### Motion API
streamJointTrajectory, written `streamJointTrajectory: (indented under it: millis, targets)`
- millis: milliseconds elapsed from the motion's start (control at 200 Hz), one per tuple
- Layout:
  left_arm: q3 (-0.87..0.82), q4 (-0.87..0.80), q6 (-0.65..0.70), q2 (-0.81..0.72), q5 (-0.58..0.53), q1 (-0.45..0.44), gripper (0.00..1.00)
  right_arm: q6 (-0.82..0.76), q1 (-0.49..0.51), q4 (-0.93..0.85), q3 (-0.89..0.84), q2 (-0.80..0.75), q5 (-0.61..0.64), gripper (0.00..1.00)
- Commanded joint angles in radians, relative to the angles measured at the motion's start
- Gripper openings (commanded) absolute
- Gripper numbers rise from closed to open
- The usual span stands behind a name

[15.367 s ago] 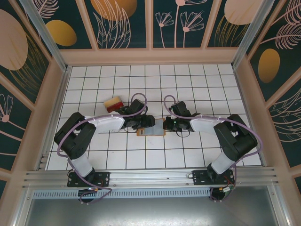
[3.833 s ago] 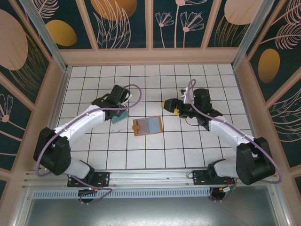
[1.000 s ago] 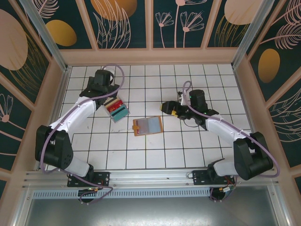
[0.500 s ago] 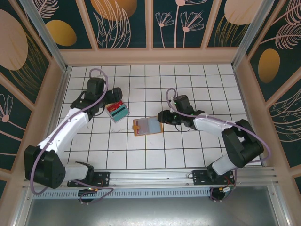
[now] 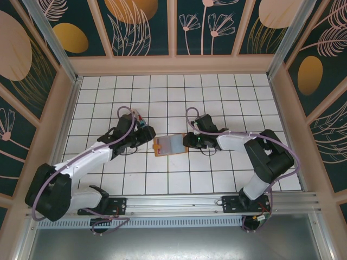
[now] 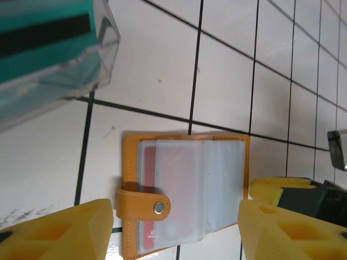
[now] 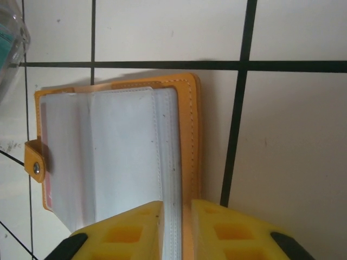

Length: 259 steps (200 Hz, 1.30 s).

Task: Take the credit cards out of the card holder

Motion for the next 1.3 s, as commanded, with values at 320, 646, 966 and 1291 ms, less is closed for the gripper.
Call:
streamJointTrajectory:
  millis: [320,646,966,1291]
  targets:
    - [0.013,0.106,-0.057,0.168,0.034,-0.053,0.53,0.027,0.032,0.026,-0.054,0.005,0.028,0.14]
    - [0.063,0.128,-0.026,0.233,0.047,-0.054,0.53,0.024,0.033,0.025,-0.047,0.012,0.024,0.08]
    - [0.102,0.095,0.022,0.316,0.056,-0.054,0.53,0.028,0.032,0.029,-0.048,0.021,0.02,0.05]
    - [0.108,0.092,0.036,0.347,0.075,-0.055,0.54,0.026,0.032,0.026,-0.042,0.029,0.017,0.05]
